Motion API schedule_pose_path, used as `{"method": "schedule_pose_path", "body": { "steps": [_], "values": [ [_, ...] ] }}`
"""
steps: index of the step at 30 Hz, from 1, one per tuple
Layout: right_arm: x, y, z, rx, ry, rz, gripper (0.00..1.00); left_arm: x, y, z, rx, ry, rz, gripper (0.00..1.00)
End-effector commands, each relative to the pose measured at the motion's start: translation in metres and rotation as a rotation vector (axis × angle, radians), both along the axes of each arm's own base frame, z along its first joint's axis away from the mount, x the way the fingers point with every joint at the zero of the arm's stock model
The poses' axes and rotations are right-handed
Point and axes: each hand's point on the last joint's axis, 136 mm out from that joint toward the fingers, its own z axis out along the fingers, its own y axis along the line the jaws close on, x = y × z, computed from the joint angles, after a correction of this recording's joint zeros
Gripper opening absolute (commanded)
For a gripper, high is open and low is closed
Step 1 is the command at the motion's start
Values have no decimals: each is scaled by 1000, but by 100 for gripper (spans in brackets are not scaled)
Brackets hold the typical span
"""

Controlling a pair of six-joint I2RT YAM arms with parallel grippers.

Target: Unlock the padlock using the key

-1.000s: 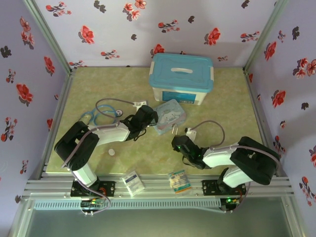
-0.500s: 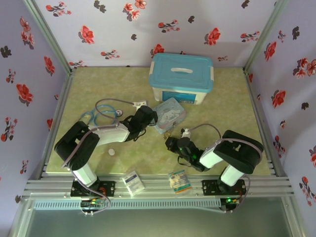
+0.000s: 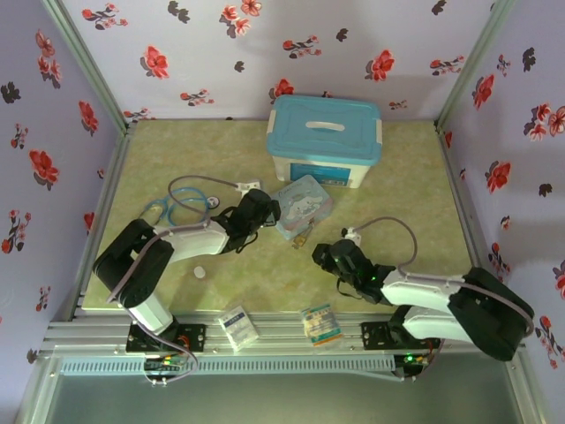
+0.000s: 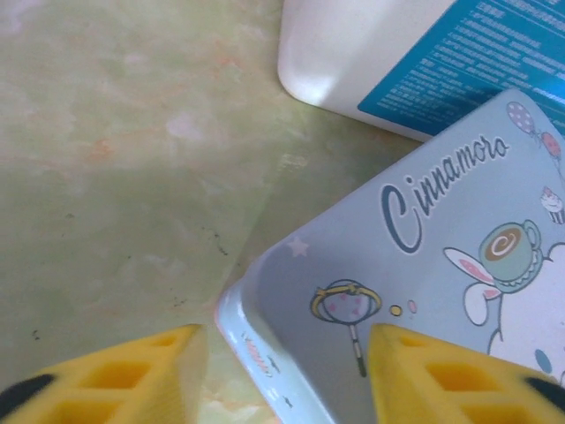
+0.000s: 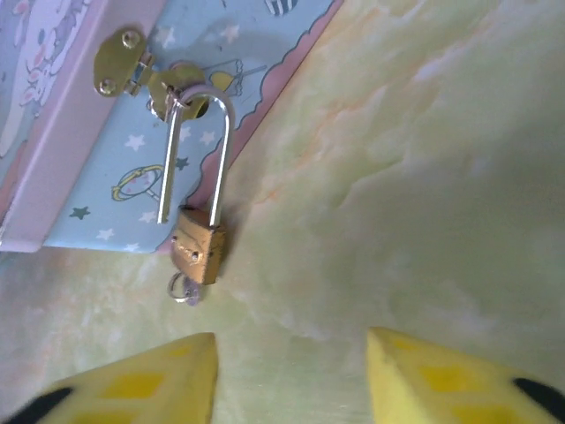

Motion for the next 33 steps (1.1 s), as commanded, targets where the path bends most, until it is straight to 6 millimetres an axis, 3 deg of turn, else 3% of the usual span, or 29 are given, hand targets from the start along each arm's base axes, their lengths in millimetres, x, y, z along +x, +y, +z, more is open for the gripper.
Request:
{"method": "schedule_pose_path", "body": {
  "steps": [1, 5, 8, 12, 18, 23, 27, 33],
  "values": [
    [-2, -8, -6, -191, 23, 99, 60, -5, 16, -5, 83, 45, 9, 61],
    [21, -3, 7, -222, 8, 108, 61, 1, 12, 7, 71, 41, 22, 78],
    [46, -13, 28, -242, -29, 62, 61, 6, 15, 1, 123, 64, 52, 81],
    [75, -35, 57, -331, -88, 10, 69, 10, 13, -17, 117, 87, 72, 80],
    [114, -41, 58, -240, -75, 58, 73, 14, 10, -27, 124, 91, 56, 64],
    [126, -16, 49, -229, -113, 194, 73, 14, 12, -34, 105, 97, 35, 59],
    [139, 10, 53, -160, -174, 295, 72, 13, 9, -34, 90, 93, 3, 58],
    [142, 19, 42, -184, -148, 372, 70, 9, 4, -34, 47, 91, -32, 65]
  ]
}}
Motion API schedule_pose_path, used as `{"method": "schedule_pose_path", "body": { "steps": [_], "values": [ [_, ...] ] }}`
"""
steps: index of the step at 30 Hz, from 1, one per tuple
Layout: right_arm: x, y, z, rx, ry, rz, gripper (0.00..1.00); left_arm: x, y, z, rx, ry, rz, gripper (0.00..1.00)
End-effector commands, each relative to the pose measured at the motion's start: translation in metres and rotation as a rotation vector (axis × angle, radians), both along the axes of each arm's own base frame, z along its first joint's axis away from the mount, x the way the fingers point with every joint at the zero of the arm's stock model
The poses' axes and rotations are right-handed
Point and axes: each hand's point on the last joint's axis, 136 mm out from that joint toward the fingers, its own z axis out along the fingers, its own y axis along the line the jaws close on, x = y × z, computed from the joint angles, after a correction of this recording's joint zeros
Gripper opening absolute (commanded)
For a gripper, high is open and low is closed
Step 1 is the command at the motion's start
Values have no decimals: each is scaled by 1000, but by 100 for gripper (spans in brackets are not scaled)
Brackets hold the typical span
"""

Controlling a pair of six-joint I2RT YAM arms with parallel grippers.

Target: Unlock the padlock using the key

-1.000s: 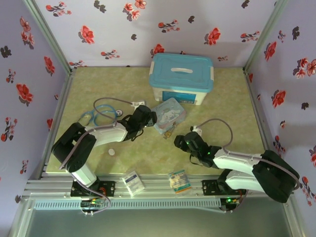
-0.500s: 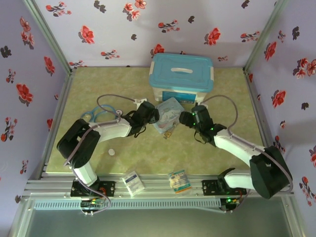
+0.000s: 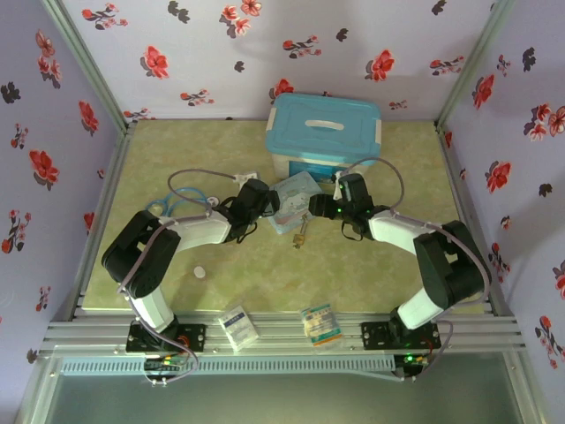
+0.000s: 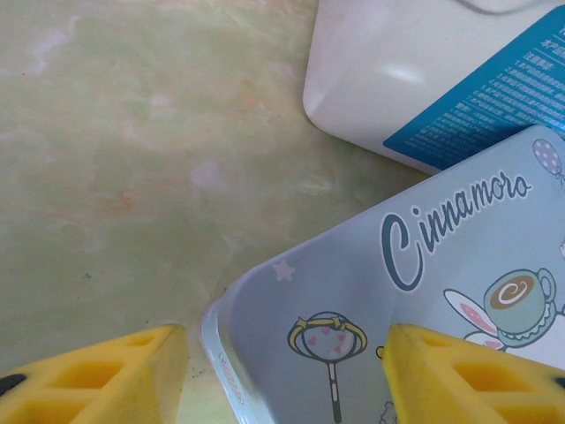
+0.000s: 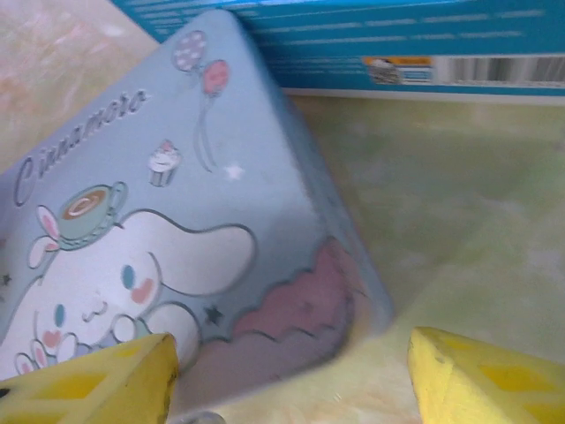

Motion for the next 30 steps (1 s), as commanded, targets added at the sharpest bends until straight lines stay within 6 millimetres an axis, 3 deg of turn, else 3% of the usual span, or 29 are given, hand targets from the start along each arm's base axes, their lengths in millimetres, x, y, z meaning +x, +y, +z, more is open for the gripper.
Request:
{"method": "schedule_pose_path", "body": {
  "steps": [1, 6, 11, 15, 18, 21, 27, 30],
  "values": [
    [0, 16, 3, 8, -30, 110, 70, -20, 2, -30, 55, 81, -76, 67],
    [-19, 55, 18, 196, -25, 281, 63, -19, 12, -30, 41, 78, -67, 68],
    [-55, 73, 18, 203, -44, 346, 62, -25, 10, -20, 9, 51, -100, 68],
    [-65, 64, 12, 155, -40, 291, 63, -32, 17, -16, 12, 55, -95, 68],
    [-55, 29, -6, 8, 11, 104, 67, -37, 29, -21, 53, 87, -56, 68],
    [-63, 12, -14, -73, 65, 18, 68, -43, 38, -31, 71, 115, -24, 67],
    [-107, 34, -20, -76, 53, 132, 64, -45, 43, -37, 76, 126, -13, 68],
    [-119, 51, -28, -44, 43, 205, 63, -45, 42, -37, 77, 124, -18, 68]
  ]
}}
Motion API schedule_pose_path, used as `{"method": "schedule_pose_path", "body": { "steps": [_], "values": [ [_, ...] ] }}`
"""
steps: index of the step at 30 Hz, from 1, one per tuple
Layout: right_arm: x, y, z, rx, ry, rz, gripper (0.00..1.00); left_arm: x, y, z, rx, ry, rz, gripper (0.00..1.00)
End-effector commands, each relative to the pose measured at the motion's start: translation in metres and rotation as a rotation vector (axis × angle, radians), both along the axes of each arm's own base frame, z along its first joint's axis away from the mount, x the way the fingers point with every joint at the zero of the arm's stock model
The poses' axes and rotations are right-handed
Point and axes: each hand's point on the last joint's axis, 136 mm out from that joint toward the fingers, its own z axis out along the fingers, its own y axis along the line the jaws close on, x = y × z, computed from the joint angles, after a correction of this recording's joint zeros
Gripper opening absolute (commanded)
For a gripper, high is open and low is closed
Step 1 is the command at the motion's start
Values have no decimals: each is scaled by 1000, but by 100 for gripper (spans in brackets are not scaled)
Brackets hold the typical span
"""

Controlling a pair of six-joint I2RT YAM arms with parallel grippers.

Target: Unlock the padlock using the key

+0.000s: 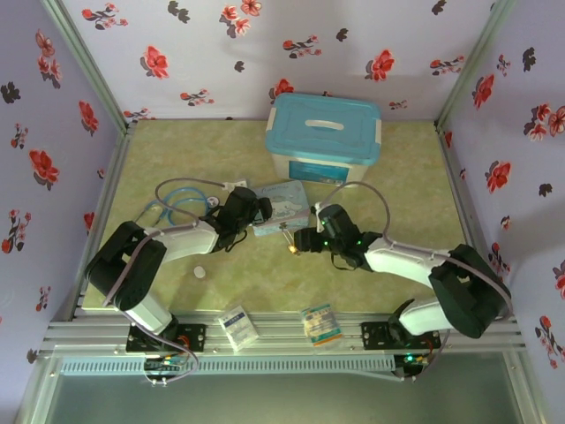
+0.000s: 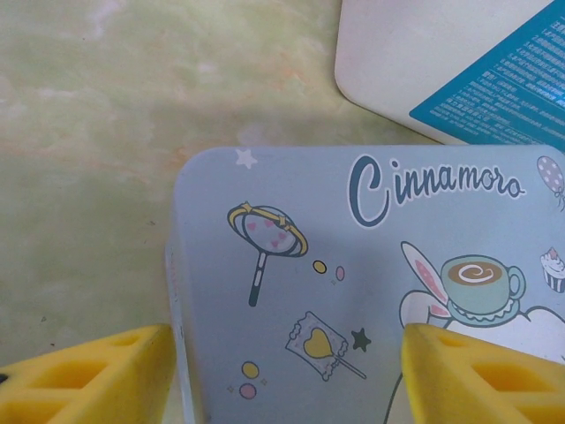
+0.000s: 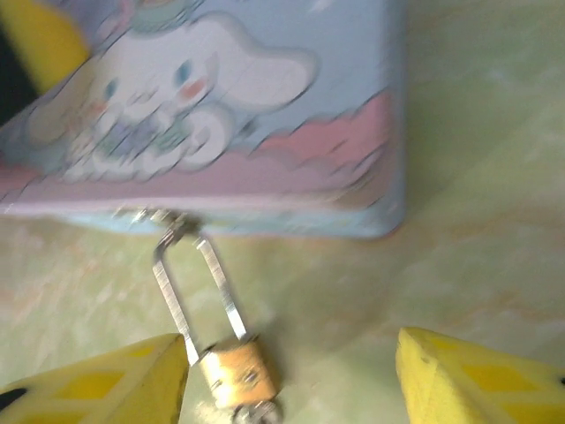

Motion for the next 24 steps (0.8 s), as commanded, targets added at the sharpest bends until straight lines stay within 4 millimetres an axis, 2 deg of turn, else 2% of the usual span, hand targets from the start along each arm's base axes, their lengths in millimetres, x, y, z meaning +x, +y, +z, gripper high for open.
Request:
{"method": "schedule_pose_path", "body": {
  "steps": [1, 6, 11, 15, 18, 22, 24],
  "values": [
    [-10, 7, -16, -18, 3, 37, 62, -23, 16, -35, 97, 111, -14, 68],
    [-11, 20, -29, -81, -22, 130, 59, -24, 16, -38, 104, 119, -22, 68],
    [-10, 21, -38, -171, -57, 152, 57, -24, 17, -38, 99, 120, -17, 68],
    [-10, 32, -49, -221, -62, 203, 54, -23, 17, -37, 95, 120, -16, 68],
    [-10, 34, -59, -324, -89, 225, 50, -23, 18, -39, 99, 125, -14, 68],
    [-12, 36, -67, -318, -97, 238, 46, -22, 18, -39, 98, 125, -15, 68],
    [-13, 36, -68, -312, -102, 237, 36, -23, 17, -40, 99, 131, -19, 68]
  ]
}}
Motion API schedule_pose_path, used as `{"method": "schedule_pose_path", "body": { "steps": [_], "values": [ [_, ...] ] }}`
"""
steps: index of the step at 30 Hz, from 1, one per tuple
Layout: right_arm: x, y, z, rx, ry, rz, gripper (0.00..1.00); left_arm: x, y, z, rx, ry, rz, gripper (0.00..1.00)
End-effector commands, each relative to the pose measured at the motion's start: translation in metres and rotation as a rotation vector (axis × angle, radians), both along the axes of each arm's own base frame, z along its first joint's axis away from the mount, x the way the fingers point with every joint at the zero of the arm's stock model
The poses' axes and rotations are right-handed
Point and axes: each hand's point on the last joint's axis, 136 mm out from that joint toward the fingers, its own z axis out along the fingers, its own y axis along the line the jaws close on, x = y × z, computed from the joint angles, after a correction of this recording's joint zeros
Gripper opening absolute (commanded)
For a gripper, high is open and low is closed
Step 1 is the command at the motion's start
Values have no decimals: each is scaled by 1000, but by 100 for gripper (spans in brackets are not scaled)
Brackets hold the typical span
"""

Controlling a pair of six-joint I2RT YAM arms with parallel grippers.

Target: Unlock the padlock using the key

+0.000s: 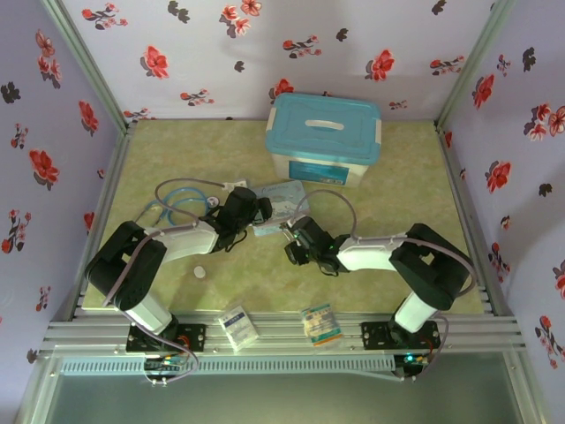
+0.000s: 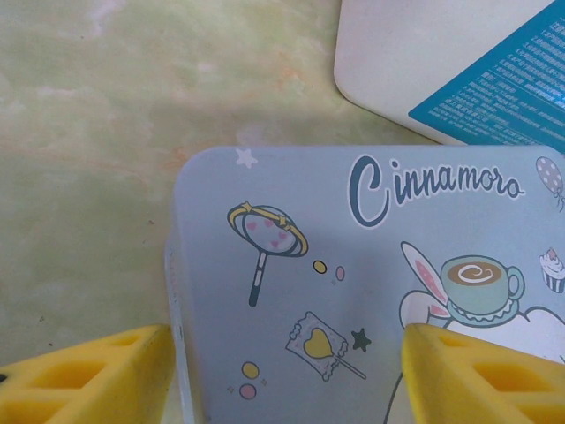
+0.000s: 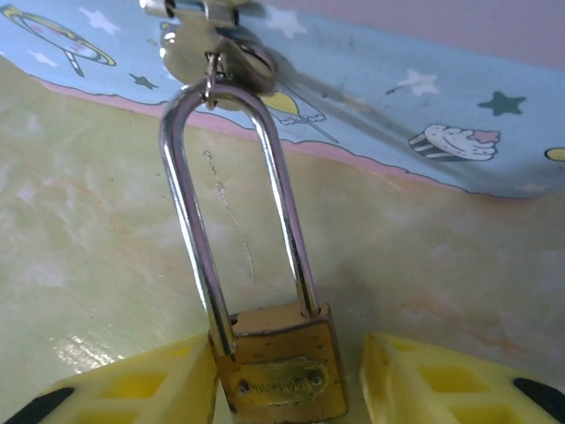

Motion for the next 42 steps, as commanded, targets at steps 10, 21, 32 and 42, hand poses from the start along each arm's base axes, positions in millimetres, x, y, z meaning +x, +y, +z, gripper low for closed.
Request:
{"method": "schedule_pose_path", "body": {
  "steps": [10, 21, 32, 42],
  "values": [
    [-19, 2, 1, 75, 19, 34, 17, -21, 17, -42, 100, 135, -15, 68],
    [-22, 4, 8, 380, 135, -191, 1, -20, 17, -42, 105, 135, -17, 68],
    [-9, 5, 16, 760, 202, -568, 0, -18, 14, -38, 103, 122, -30, 67],
    [-8, 35, -1, 990, 256, -656, 0, 2, 16, 5, 172, 42, -22, 67]
  ]
}}
